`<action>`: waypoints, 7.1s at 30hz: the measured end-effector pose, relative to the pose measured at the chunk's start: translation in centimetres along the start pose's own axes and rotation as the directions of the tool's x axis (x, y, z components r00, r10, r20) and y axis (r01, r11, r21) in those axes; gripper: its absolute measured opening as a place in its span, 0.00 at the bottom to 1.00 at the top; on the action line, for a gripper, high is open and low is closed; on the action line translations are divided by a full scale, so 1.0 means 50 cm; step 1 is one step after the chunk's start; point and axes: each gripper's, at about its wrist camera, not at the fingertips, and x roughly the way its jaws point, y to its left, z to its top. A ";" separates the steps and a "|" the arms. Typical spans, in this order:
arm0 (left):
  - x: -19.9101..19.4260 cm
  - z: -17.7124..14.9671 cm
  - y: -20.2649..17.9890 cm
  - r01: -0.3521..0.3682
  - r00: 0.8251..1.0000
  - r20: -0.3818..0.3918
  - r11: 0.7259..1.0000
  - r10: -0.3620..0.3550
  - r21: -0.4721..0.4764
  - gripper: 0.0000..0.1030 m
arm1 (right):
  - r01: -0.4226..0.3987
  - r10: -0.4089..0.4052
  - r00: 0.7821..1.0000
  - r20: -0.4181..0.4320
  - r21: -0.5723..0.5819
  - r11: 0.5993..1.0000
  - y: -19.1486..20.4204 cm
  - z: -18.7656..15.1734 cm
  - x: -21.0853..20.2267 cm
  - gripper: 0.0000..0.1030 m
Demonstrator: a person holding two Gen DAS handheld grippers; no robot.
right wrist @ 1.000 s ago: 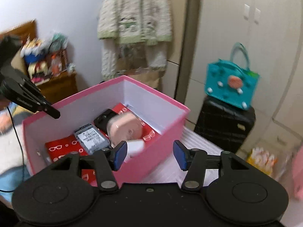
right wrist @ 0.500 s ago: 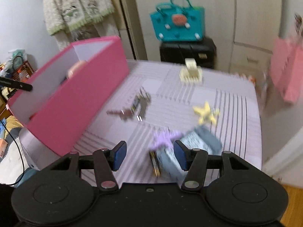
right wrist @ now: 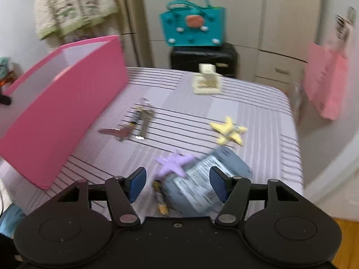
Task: Organize rigid objects
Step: 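Move the right tool to the purple starfish and grasp it, then carry the purple starfish into the box and release it, then move the right tool to the grey pocket router and grasp it, then carry the grey router into the box and open the right tool, then lower the right tool onto the AA battery and grasp it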
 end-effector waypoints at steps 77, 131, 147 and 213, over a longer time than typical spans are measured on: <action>0.009 -0.007 0.001 0.053 0.998 -0.028 0.991 -0.050 0.121 0.10 | -0.367 0.375 0.926 -0.048 -0.346 0.863 0.367 0.311 0.080 0.36; 0.010 -0.004 -0.002 0.035 0.999 -0.037 0.994 -0.032 0.100 0.10 | 0.107 -0.098 0.985 -0.140 0.059 0.993 -0.011 0.049 0.098 0.78; 0.011 -0.002 -0.008 0.023 0.999 -0.040 0.995 -0.019 0.102 0.10 | 0.103 -0.105 0.993 -0.053 -0.030 0.994 0.000 0.054 0.050 0.62; 0.005 0.014 -0.015 -0.018 0.999 -0.045 1.000 0.018 0.014 0.08 | -0.277 0.262 0.952 -0.160 -0.080 0.957 0.055 0.067 -0.030 0.46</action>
